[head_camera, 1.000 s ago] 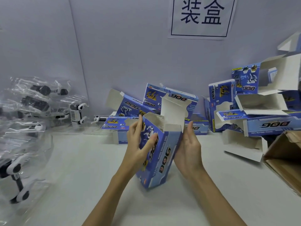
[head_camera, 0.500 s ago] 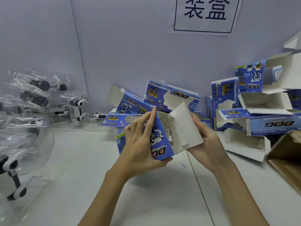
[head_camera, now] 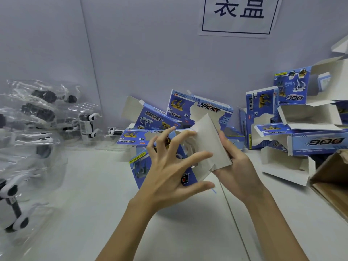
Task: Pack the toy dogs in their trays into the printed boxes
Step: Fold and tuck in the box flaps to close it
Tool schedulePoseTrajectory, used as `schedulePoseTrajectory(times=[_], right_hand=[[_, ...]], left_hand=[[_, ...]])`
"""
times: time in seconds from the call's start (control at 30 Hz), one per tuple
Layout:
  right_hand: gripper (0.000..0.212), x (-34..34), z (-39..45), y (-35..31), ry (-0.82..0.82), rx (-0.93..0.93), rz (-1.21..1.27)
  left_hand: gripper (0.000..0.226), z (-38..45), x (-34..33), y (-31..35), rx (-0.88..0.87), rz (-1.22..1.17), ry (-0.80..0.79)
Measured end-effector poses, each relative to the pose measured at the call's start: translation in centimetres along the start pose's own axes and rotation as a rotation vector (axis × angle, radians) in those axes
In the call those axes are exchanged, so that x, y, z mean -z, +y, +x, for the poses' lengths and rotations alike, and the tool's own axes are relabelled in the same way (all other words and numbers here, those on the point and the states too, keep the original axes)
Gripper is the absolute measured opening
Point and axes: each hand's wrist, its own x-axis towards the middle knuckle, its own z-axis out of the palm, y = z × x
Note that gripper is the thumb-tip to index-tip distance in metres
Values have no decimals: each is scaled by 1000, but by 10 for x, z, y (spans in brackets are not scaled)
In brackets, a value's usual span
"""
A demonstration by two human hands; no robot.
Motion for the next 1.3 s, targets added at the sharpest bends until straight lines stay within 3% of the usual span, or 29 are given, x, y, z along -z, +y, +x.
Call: schedulePoseTrajectory(times=[0.1, 0.3, 0.5, 0.6, 0.7, 0.8, 0.87, 0.97, 1.3], right_hand=[[50, -2, -1, -2, -8, 19, -7], [44, -4, 0, 1, 22, 54, -8], [45, -4, 0, 0, 10, 76, -30], [42, -4, -1, 3, 14, 114, -167], [44, -6, -2, 7, -15, 206, -483], [49, -4, 0, 9, -5, 218, -565], [49, -3, 1, 9, 3, 207, -541], [50, -2, 2, 9, 10, 189, -531], [53, -2, 7, 24, 19, 293, -704]], left_hand=[[31, 2, -6, 10, 76, -19, 112], [50, 4, -5, 10, 133, -76, 149], [30, 6, -10, 7, 135, -25, 145], [28, 10, -13, 8, 151, -19, 155], [44, 13, -13, 9, 118, -162, 137], [106, 6, -5, -3, 147, -389, -20], [137, -2, 1, -13, 197, -345, -118], [136, -7, -3, -18, 182, -78, -141], [129, -7, -15, -12, 230, -7, -44]])
